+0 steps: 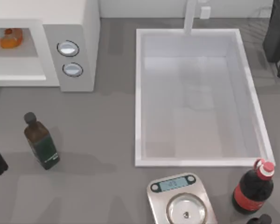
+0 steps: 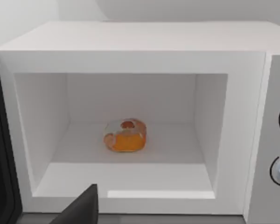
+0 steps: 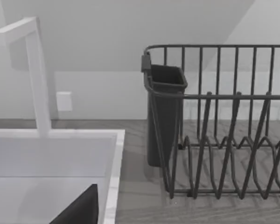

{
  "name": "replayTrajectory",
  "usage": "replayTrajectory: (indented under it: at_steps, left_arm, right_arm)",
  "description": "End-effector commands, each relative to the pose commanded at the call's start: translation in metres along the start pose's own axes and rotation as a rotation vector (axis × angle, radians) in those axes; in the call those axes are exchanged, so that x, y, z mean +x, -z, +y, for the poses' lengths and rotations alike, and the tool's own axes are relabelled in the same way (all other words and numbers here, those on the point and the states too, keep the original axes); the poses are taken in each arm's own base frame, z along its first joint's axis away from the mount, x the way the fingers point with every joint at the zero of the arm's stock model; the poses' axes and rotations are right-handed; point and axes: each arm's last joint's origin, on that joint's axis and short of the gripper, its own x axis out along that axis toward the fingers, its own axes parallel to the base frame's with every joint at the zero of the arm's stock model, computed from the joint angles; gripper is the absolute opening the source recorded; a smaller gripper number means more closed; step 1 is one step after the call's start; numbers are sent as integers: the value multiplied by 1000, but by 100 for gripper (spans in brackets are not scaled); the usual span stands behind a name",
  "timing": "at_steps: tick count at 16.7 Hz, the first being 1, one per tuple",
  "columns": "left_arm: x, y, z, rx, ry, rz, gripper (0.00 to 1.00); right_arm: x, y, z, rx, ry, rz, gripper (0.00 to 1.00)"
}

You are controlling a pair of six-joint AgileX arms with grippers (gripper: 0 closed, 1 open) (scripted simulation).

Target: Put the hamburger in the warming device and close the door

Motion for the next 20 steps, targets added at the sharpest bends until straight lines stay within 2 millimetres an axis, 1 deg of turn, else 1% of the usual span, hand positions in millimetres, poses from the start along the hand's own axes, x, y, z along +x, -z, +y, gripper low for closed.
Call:
replayTrajectory:
  at_steps: [2,7,20]
  left_arm:
    - [-1,5,-1,-2,1,-3,100]
    - [-1,5,-1,-3,1,-3,100]
    - [-1,5,-1,-3,1,-3,2]
  right_arm:
    - [0,0,0,0,0,0,100]
    - [0,0,0,0,0,0,100]
    - [0,0,0,0,0,0,100]
